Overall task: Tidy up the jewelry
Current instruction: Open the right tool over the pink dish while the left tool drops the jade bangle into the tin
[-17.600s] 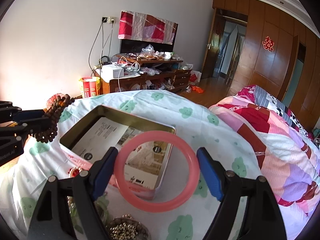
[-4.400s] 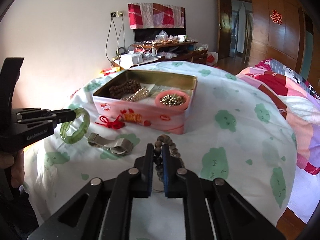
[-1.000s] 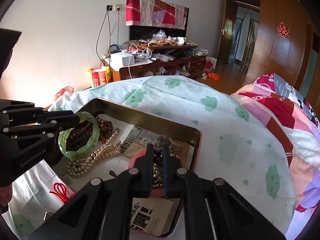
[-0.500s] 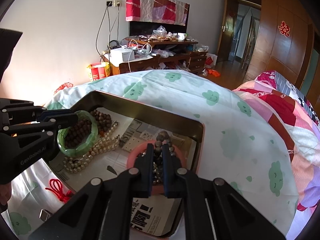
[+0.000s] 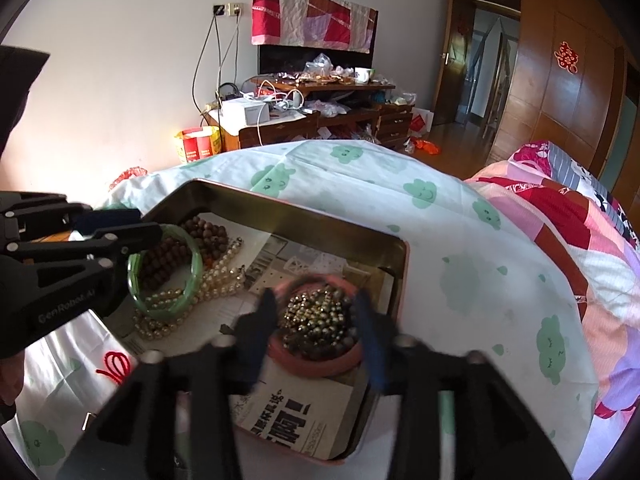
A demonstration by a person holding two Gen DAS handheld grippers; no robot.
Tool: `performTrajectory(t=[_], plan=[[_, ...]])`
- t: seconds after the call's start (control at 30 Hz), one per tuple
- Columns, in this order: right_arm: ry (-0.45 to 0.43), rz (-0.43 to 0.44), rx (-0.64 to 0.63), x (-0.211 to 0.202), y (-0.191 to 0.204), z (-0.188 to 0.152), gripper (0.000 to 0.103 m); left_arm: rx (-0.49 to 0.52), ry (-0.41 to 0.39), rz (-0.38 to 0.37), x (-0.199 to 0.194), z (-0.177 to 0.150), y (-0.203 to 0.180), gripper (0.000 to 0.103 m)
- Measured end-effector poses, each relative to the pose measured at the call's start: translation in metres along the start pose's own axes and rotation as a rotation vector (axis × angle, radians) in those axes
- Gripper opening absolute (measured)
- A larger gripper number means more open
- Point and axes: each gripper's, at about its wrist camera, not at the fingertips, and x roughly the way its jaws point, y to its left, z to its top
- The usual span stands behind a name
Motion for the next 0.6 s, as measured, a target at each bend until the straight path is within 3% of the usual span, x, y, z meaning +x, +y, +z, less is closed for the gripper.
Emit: performTrajectory(t=[0.33,0.6], plan=[[-0.008,-0.055,-0.007,-0.011,-0.002,-0.006,0.069,-0.003,-0.007,0.008,-0.016,-0.007,0.007,0.078],[-0.006,-0.072,-0.001,-0.026,-0.003,-0.013,0.071,-0.03,-0.015,0.012,-0.038,-0.029,0.009,0.078]])
